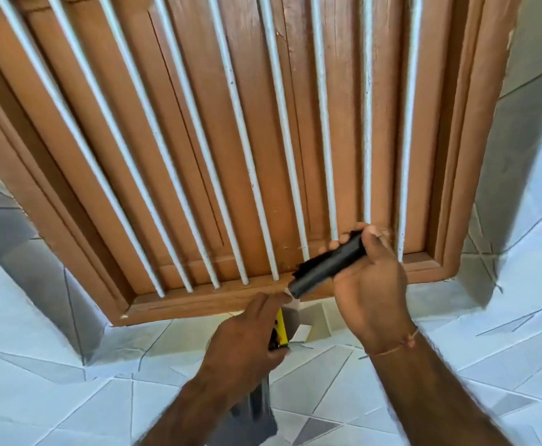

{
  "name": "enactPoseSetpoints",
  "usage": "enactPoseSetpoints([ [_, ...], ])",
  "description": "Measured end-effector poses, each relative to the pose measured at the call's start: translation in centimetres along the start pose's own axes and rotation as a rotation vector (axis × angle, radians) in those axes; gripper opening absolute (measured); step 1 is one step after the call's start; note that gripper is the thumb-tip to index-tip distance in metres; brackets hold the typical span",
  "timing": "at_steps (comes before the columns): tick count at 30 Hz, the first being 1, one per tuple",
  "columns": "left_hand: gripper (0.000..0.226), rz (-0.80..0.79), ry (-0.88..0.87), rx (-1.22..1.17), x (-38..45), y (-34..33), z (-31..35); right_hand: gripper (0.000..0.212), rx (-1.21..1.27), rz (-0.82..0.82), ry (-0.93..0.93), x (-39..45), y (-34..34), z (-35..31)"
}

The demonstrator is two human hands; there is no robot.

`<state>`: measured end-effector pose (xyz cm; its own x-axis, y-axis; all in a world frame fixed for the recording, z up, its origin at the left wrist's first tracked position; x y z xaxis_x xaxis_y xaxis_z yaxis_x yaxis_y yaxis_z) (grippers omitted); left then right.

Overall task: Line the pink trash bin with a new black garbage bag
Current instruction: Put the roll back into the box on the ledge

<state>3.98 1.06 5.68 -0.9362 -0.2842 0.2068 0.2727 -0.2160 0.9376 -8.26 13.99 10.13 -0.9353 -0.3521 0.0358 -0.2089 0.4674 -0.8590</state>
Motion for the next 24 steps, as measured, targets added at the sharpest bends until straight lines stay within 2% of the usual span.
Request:
enactPoseSetpoints([
  [7,0.071,0.144,0.042,-0.212,-2.5,3.2,-3.0,0.018,-0.037,-0.051,0.073,-3.8,-3.1,4.2],
  [9,0.071,0.163,0.023,-0.217,-2.8,4.0,-3.7,0.018,-0.141,-0.025,0.096,-4.6,-3.3,5.3],
  [11,0.070,0.164,-0.018,-0.200,-2.8,4.4,-4.0,0.017,-0.424,0.025,0.129,-5.2,-3.2,6.2],
  [13,0.069,0.178,-0.028,-0.234,-2.7,4.8,-4.0,0.022,-0.847,0.030,0.226,-5.4,-2.6,6.9],
  [15,0.070,0.207,-0.012,-0.284,-2.5,5.2,-3.8,0.032,-1.202,-0.115,0.343,-5.8,-2.2,7.8],
  [17,0.071,0.241,-0.021,-0.315,-2.3,5.4,-3.7,0.035,-1.380,-0.257,0.426,-6.2,-1.6,8.7],
  [19,0.072,0.257,-0.029,-0.344,-2.3,5.5,-3.8,0.035,-1.377,-0.236,0.482,-6.3,-1.2,8.9],
  [21,0.079,0.261,-0.004,-0.418,-2.2,5.7,-4.0,0.034,-1.309,-0.104,0.586,-6.2,-1.3,8.0],
  [22,0.085,0.263,0.012,-0.455,-2.1,5.8,-4.1,0.033,-1.265,-0.059,0.582,-6.1,-1.4,7.4],
  [24,0.091,0.260,0.028,-0.474,-2.1,5.9,-4.3,0.037,-1.176,-0.072,0.417,-5.6,-1.6,6.8],
])
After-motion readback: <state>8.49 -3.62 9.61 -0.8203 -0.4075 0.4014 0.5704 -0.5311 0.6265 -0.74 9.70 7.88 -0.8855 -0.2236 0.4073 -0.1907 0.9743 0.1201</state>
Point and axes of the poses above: each hand's wrist, its own x-axis towards the middle knuckle, its own y-axis out of the back of the hand, z = x × y, the point moved 1 cm from there along x, towards the middle knuckle, and after that the axes turned 4 degrees about -x, right-handed, at the moved point
